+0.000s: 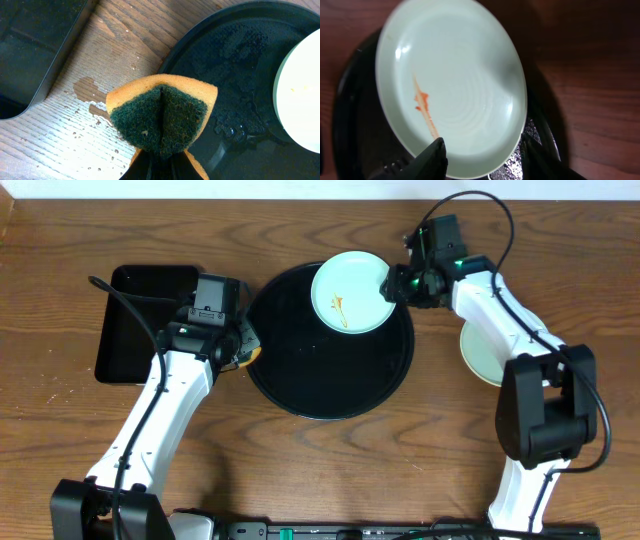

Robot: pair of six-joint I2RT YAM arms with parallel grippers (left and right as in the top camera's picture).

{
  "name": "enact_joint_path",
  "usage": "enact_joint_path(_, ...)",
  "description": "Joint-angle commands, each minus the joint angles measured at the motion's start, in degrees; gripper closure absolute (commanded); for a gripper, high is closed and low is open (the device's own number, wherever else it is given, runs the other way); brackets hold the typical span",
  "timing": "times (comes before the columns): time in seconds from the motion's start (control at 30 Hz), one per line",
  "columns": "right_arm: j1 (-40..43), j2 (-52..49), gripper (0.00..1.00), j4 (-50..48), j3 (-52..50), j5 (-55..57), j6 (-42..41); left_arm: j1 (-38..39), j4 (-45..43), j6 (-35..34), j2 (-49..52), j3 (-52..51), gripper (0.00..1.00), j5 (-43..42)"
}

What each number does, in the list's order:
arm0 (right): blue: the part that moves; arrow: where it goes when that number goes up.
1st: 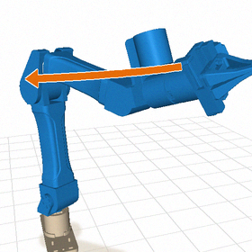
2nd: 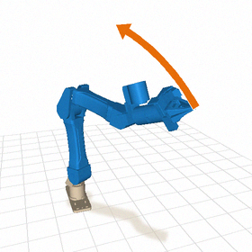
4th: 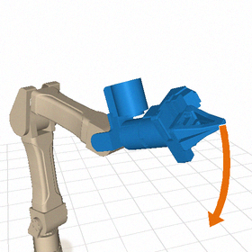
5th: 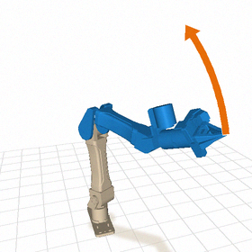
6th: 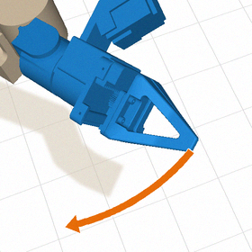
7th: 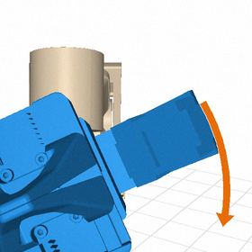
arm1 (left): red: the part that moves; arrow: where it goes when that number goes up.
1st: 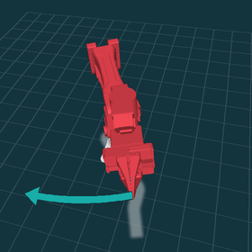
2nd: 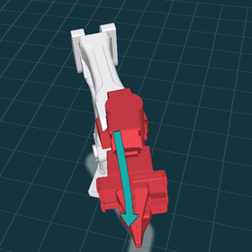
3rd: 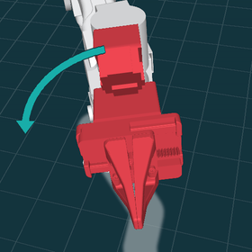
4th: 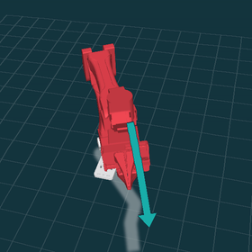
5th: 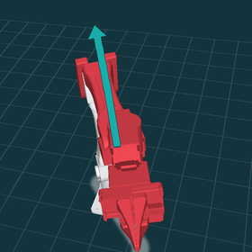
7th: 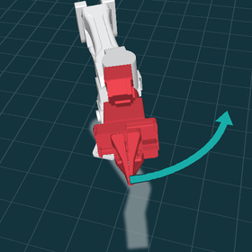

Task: Clean dirty plates on tray and stack at the side
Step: 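Move the right gripper to the last green plate and drag it to tray center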

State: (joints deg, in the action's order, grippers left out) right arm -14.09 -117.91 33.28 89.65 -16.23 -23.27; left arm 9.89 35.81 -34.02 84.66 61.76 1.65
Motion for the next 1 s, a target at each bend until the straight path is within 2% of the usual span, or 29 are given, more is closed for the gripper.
enact_joint_path(0.0,-0.59,-1.62,0.55,-0.07,1.75,1.42,-2.60,-0.22,0.15,1.03,0.33,0.98,0.92,0.28)
enact_joint_path(0.5,-1.73,-6.01,0.59,-0.39,1.66,4.17,-2.86,-0.22,0.15,1.01,0.33,0.98,0.92,0.28)
enact_joint_path(0.77,-3.48,-6.19,0.81,-0.52,1.62,4.22,-1.44,-0.22,0.15,1.03,0.33,0.98,0.92,0.28)
enact_joint_path(0.83,-4.00,-6.19,0.90,0.44,1.62,4.44,-0.35,-0.22,0.15,1.03,0.33,0.96,0.92,0.31)
enact_joint_path(0.87,-4.26,-6.19,0.99,1.07,1.62,4.50,-0.15,-0.22,0.15,1.01,0.33,0.96,0.92,0.31)
enact_joint_path(0.97,-4.98,-6.19,0.99,3.56,1.62,4.63,0.20,-0.22,0.13,1.03,0.33,0.96,0.93,0.31)
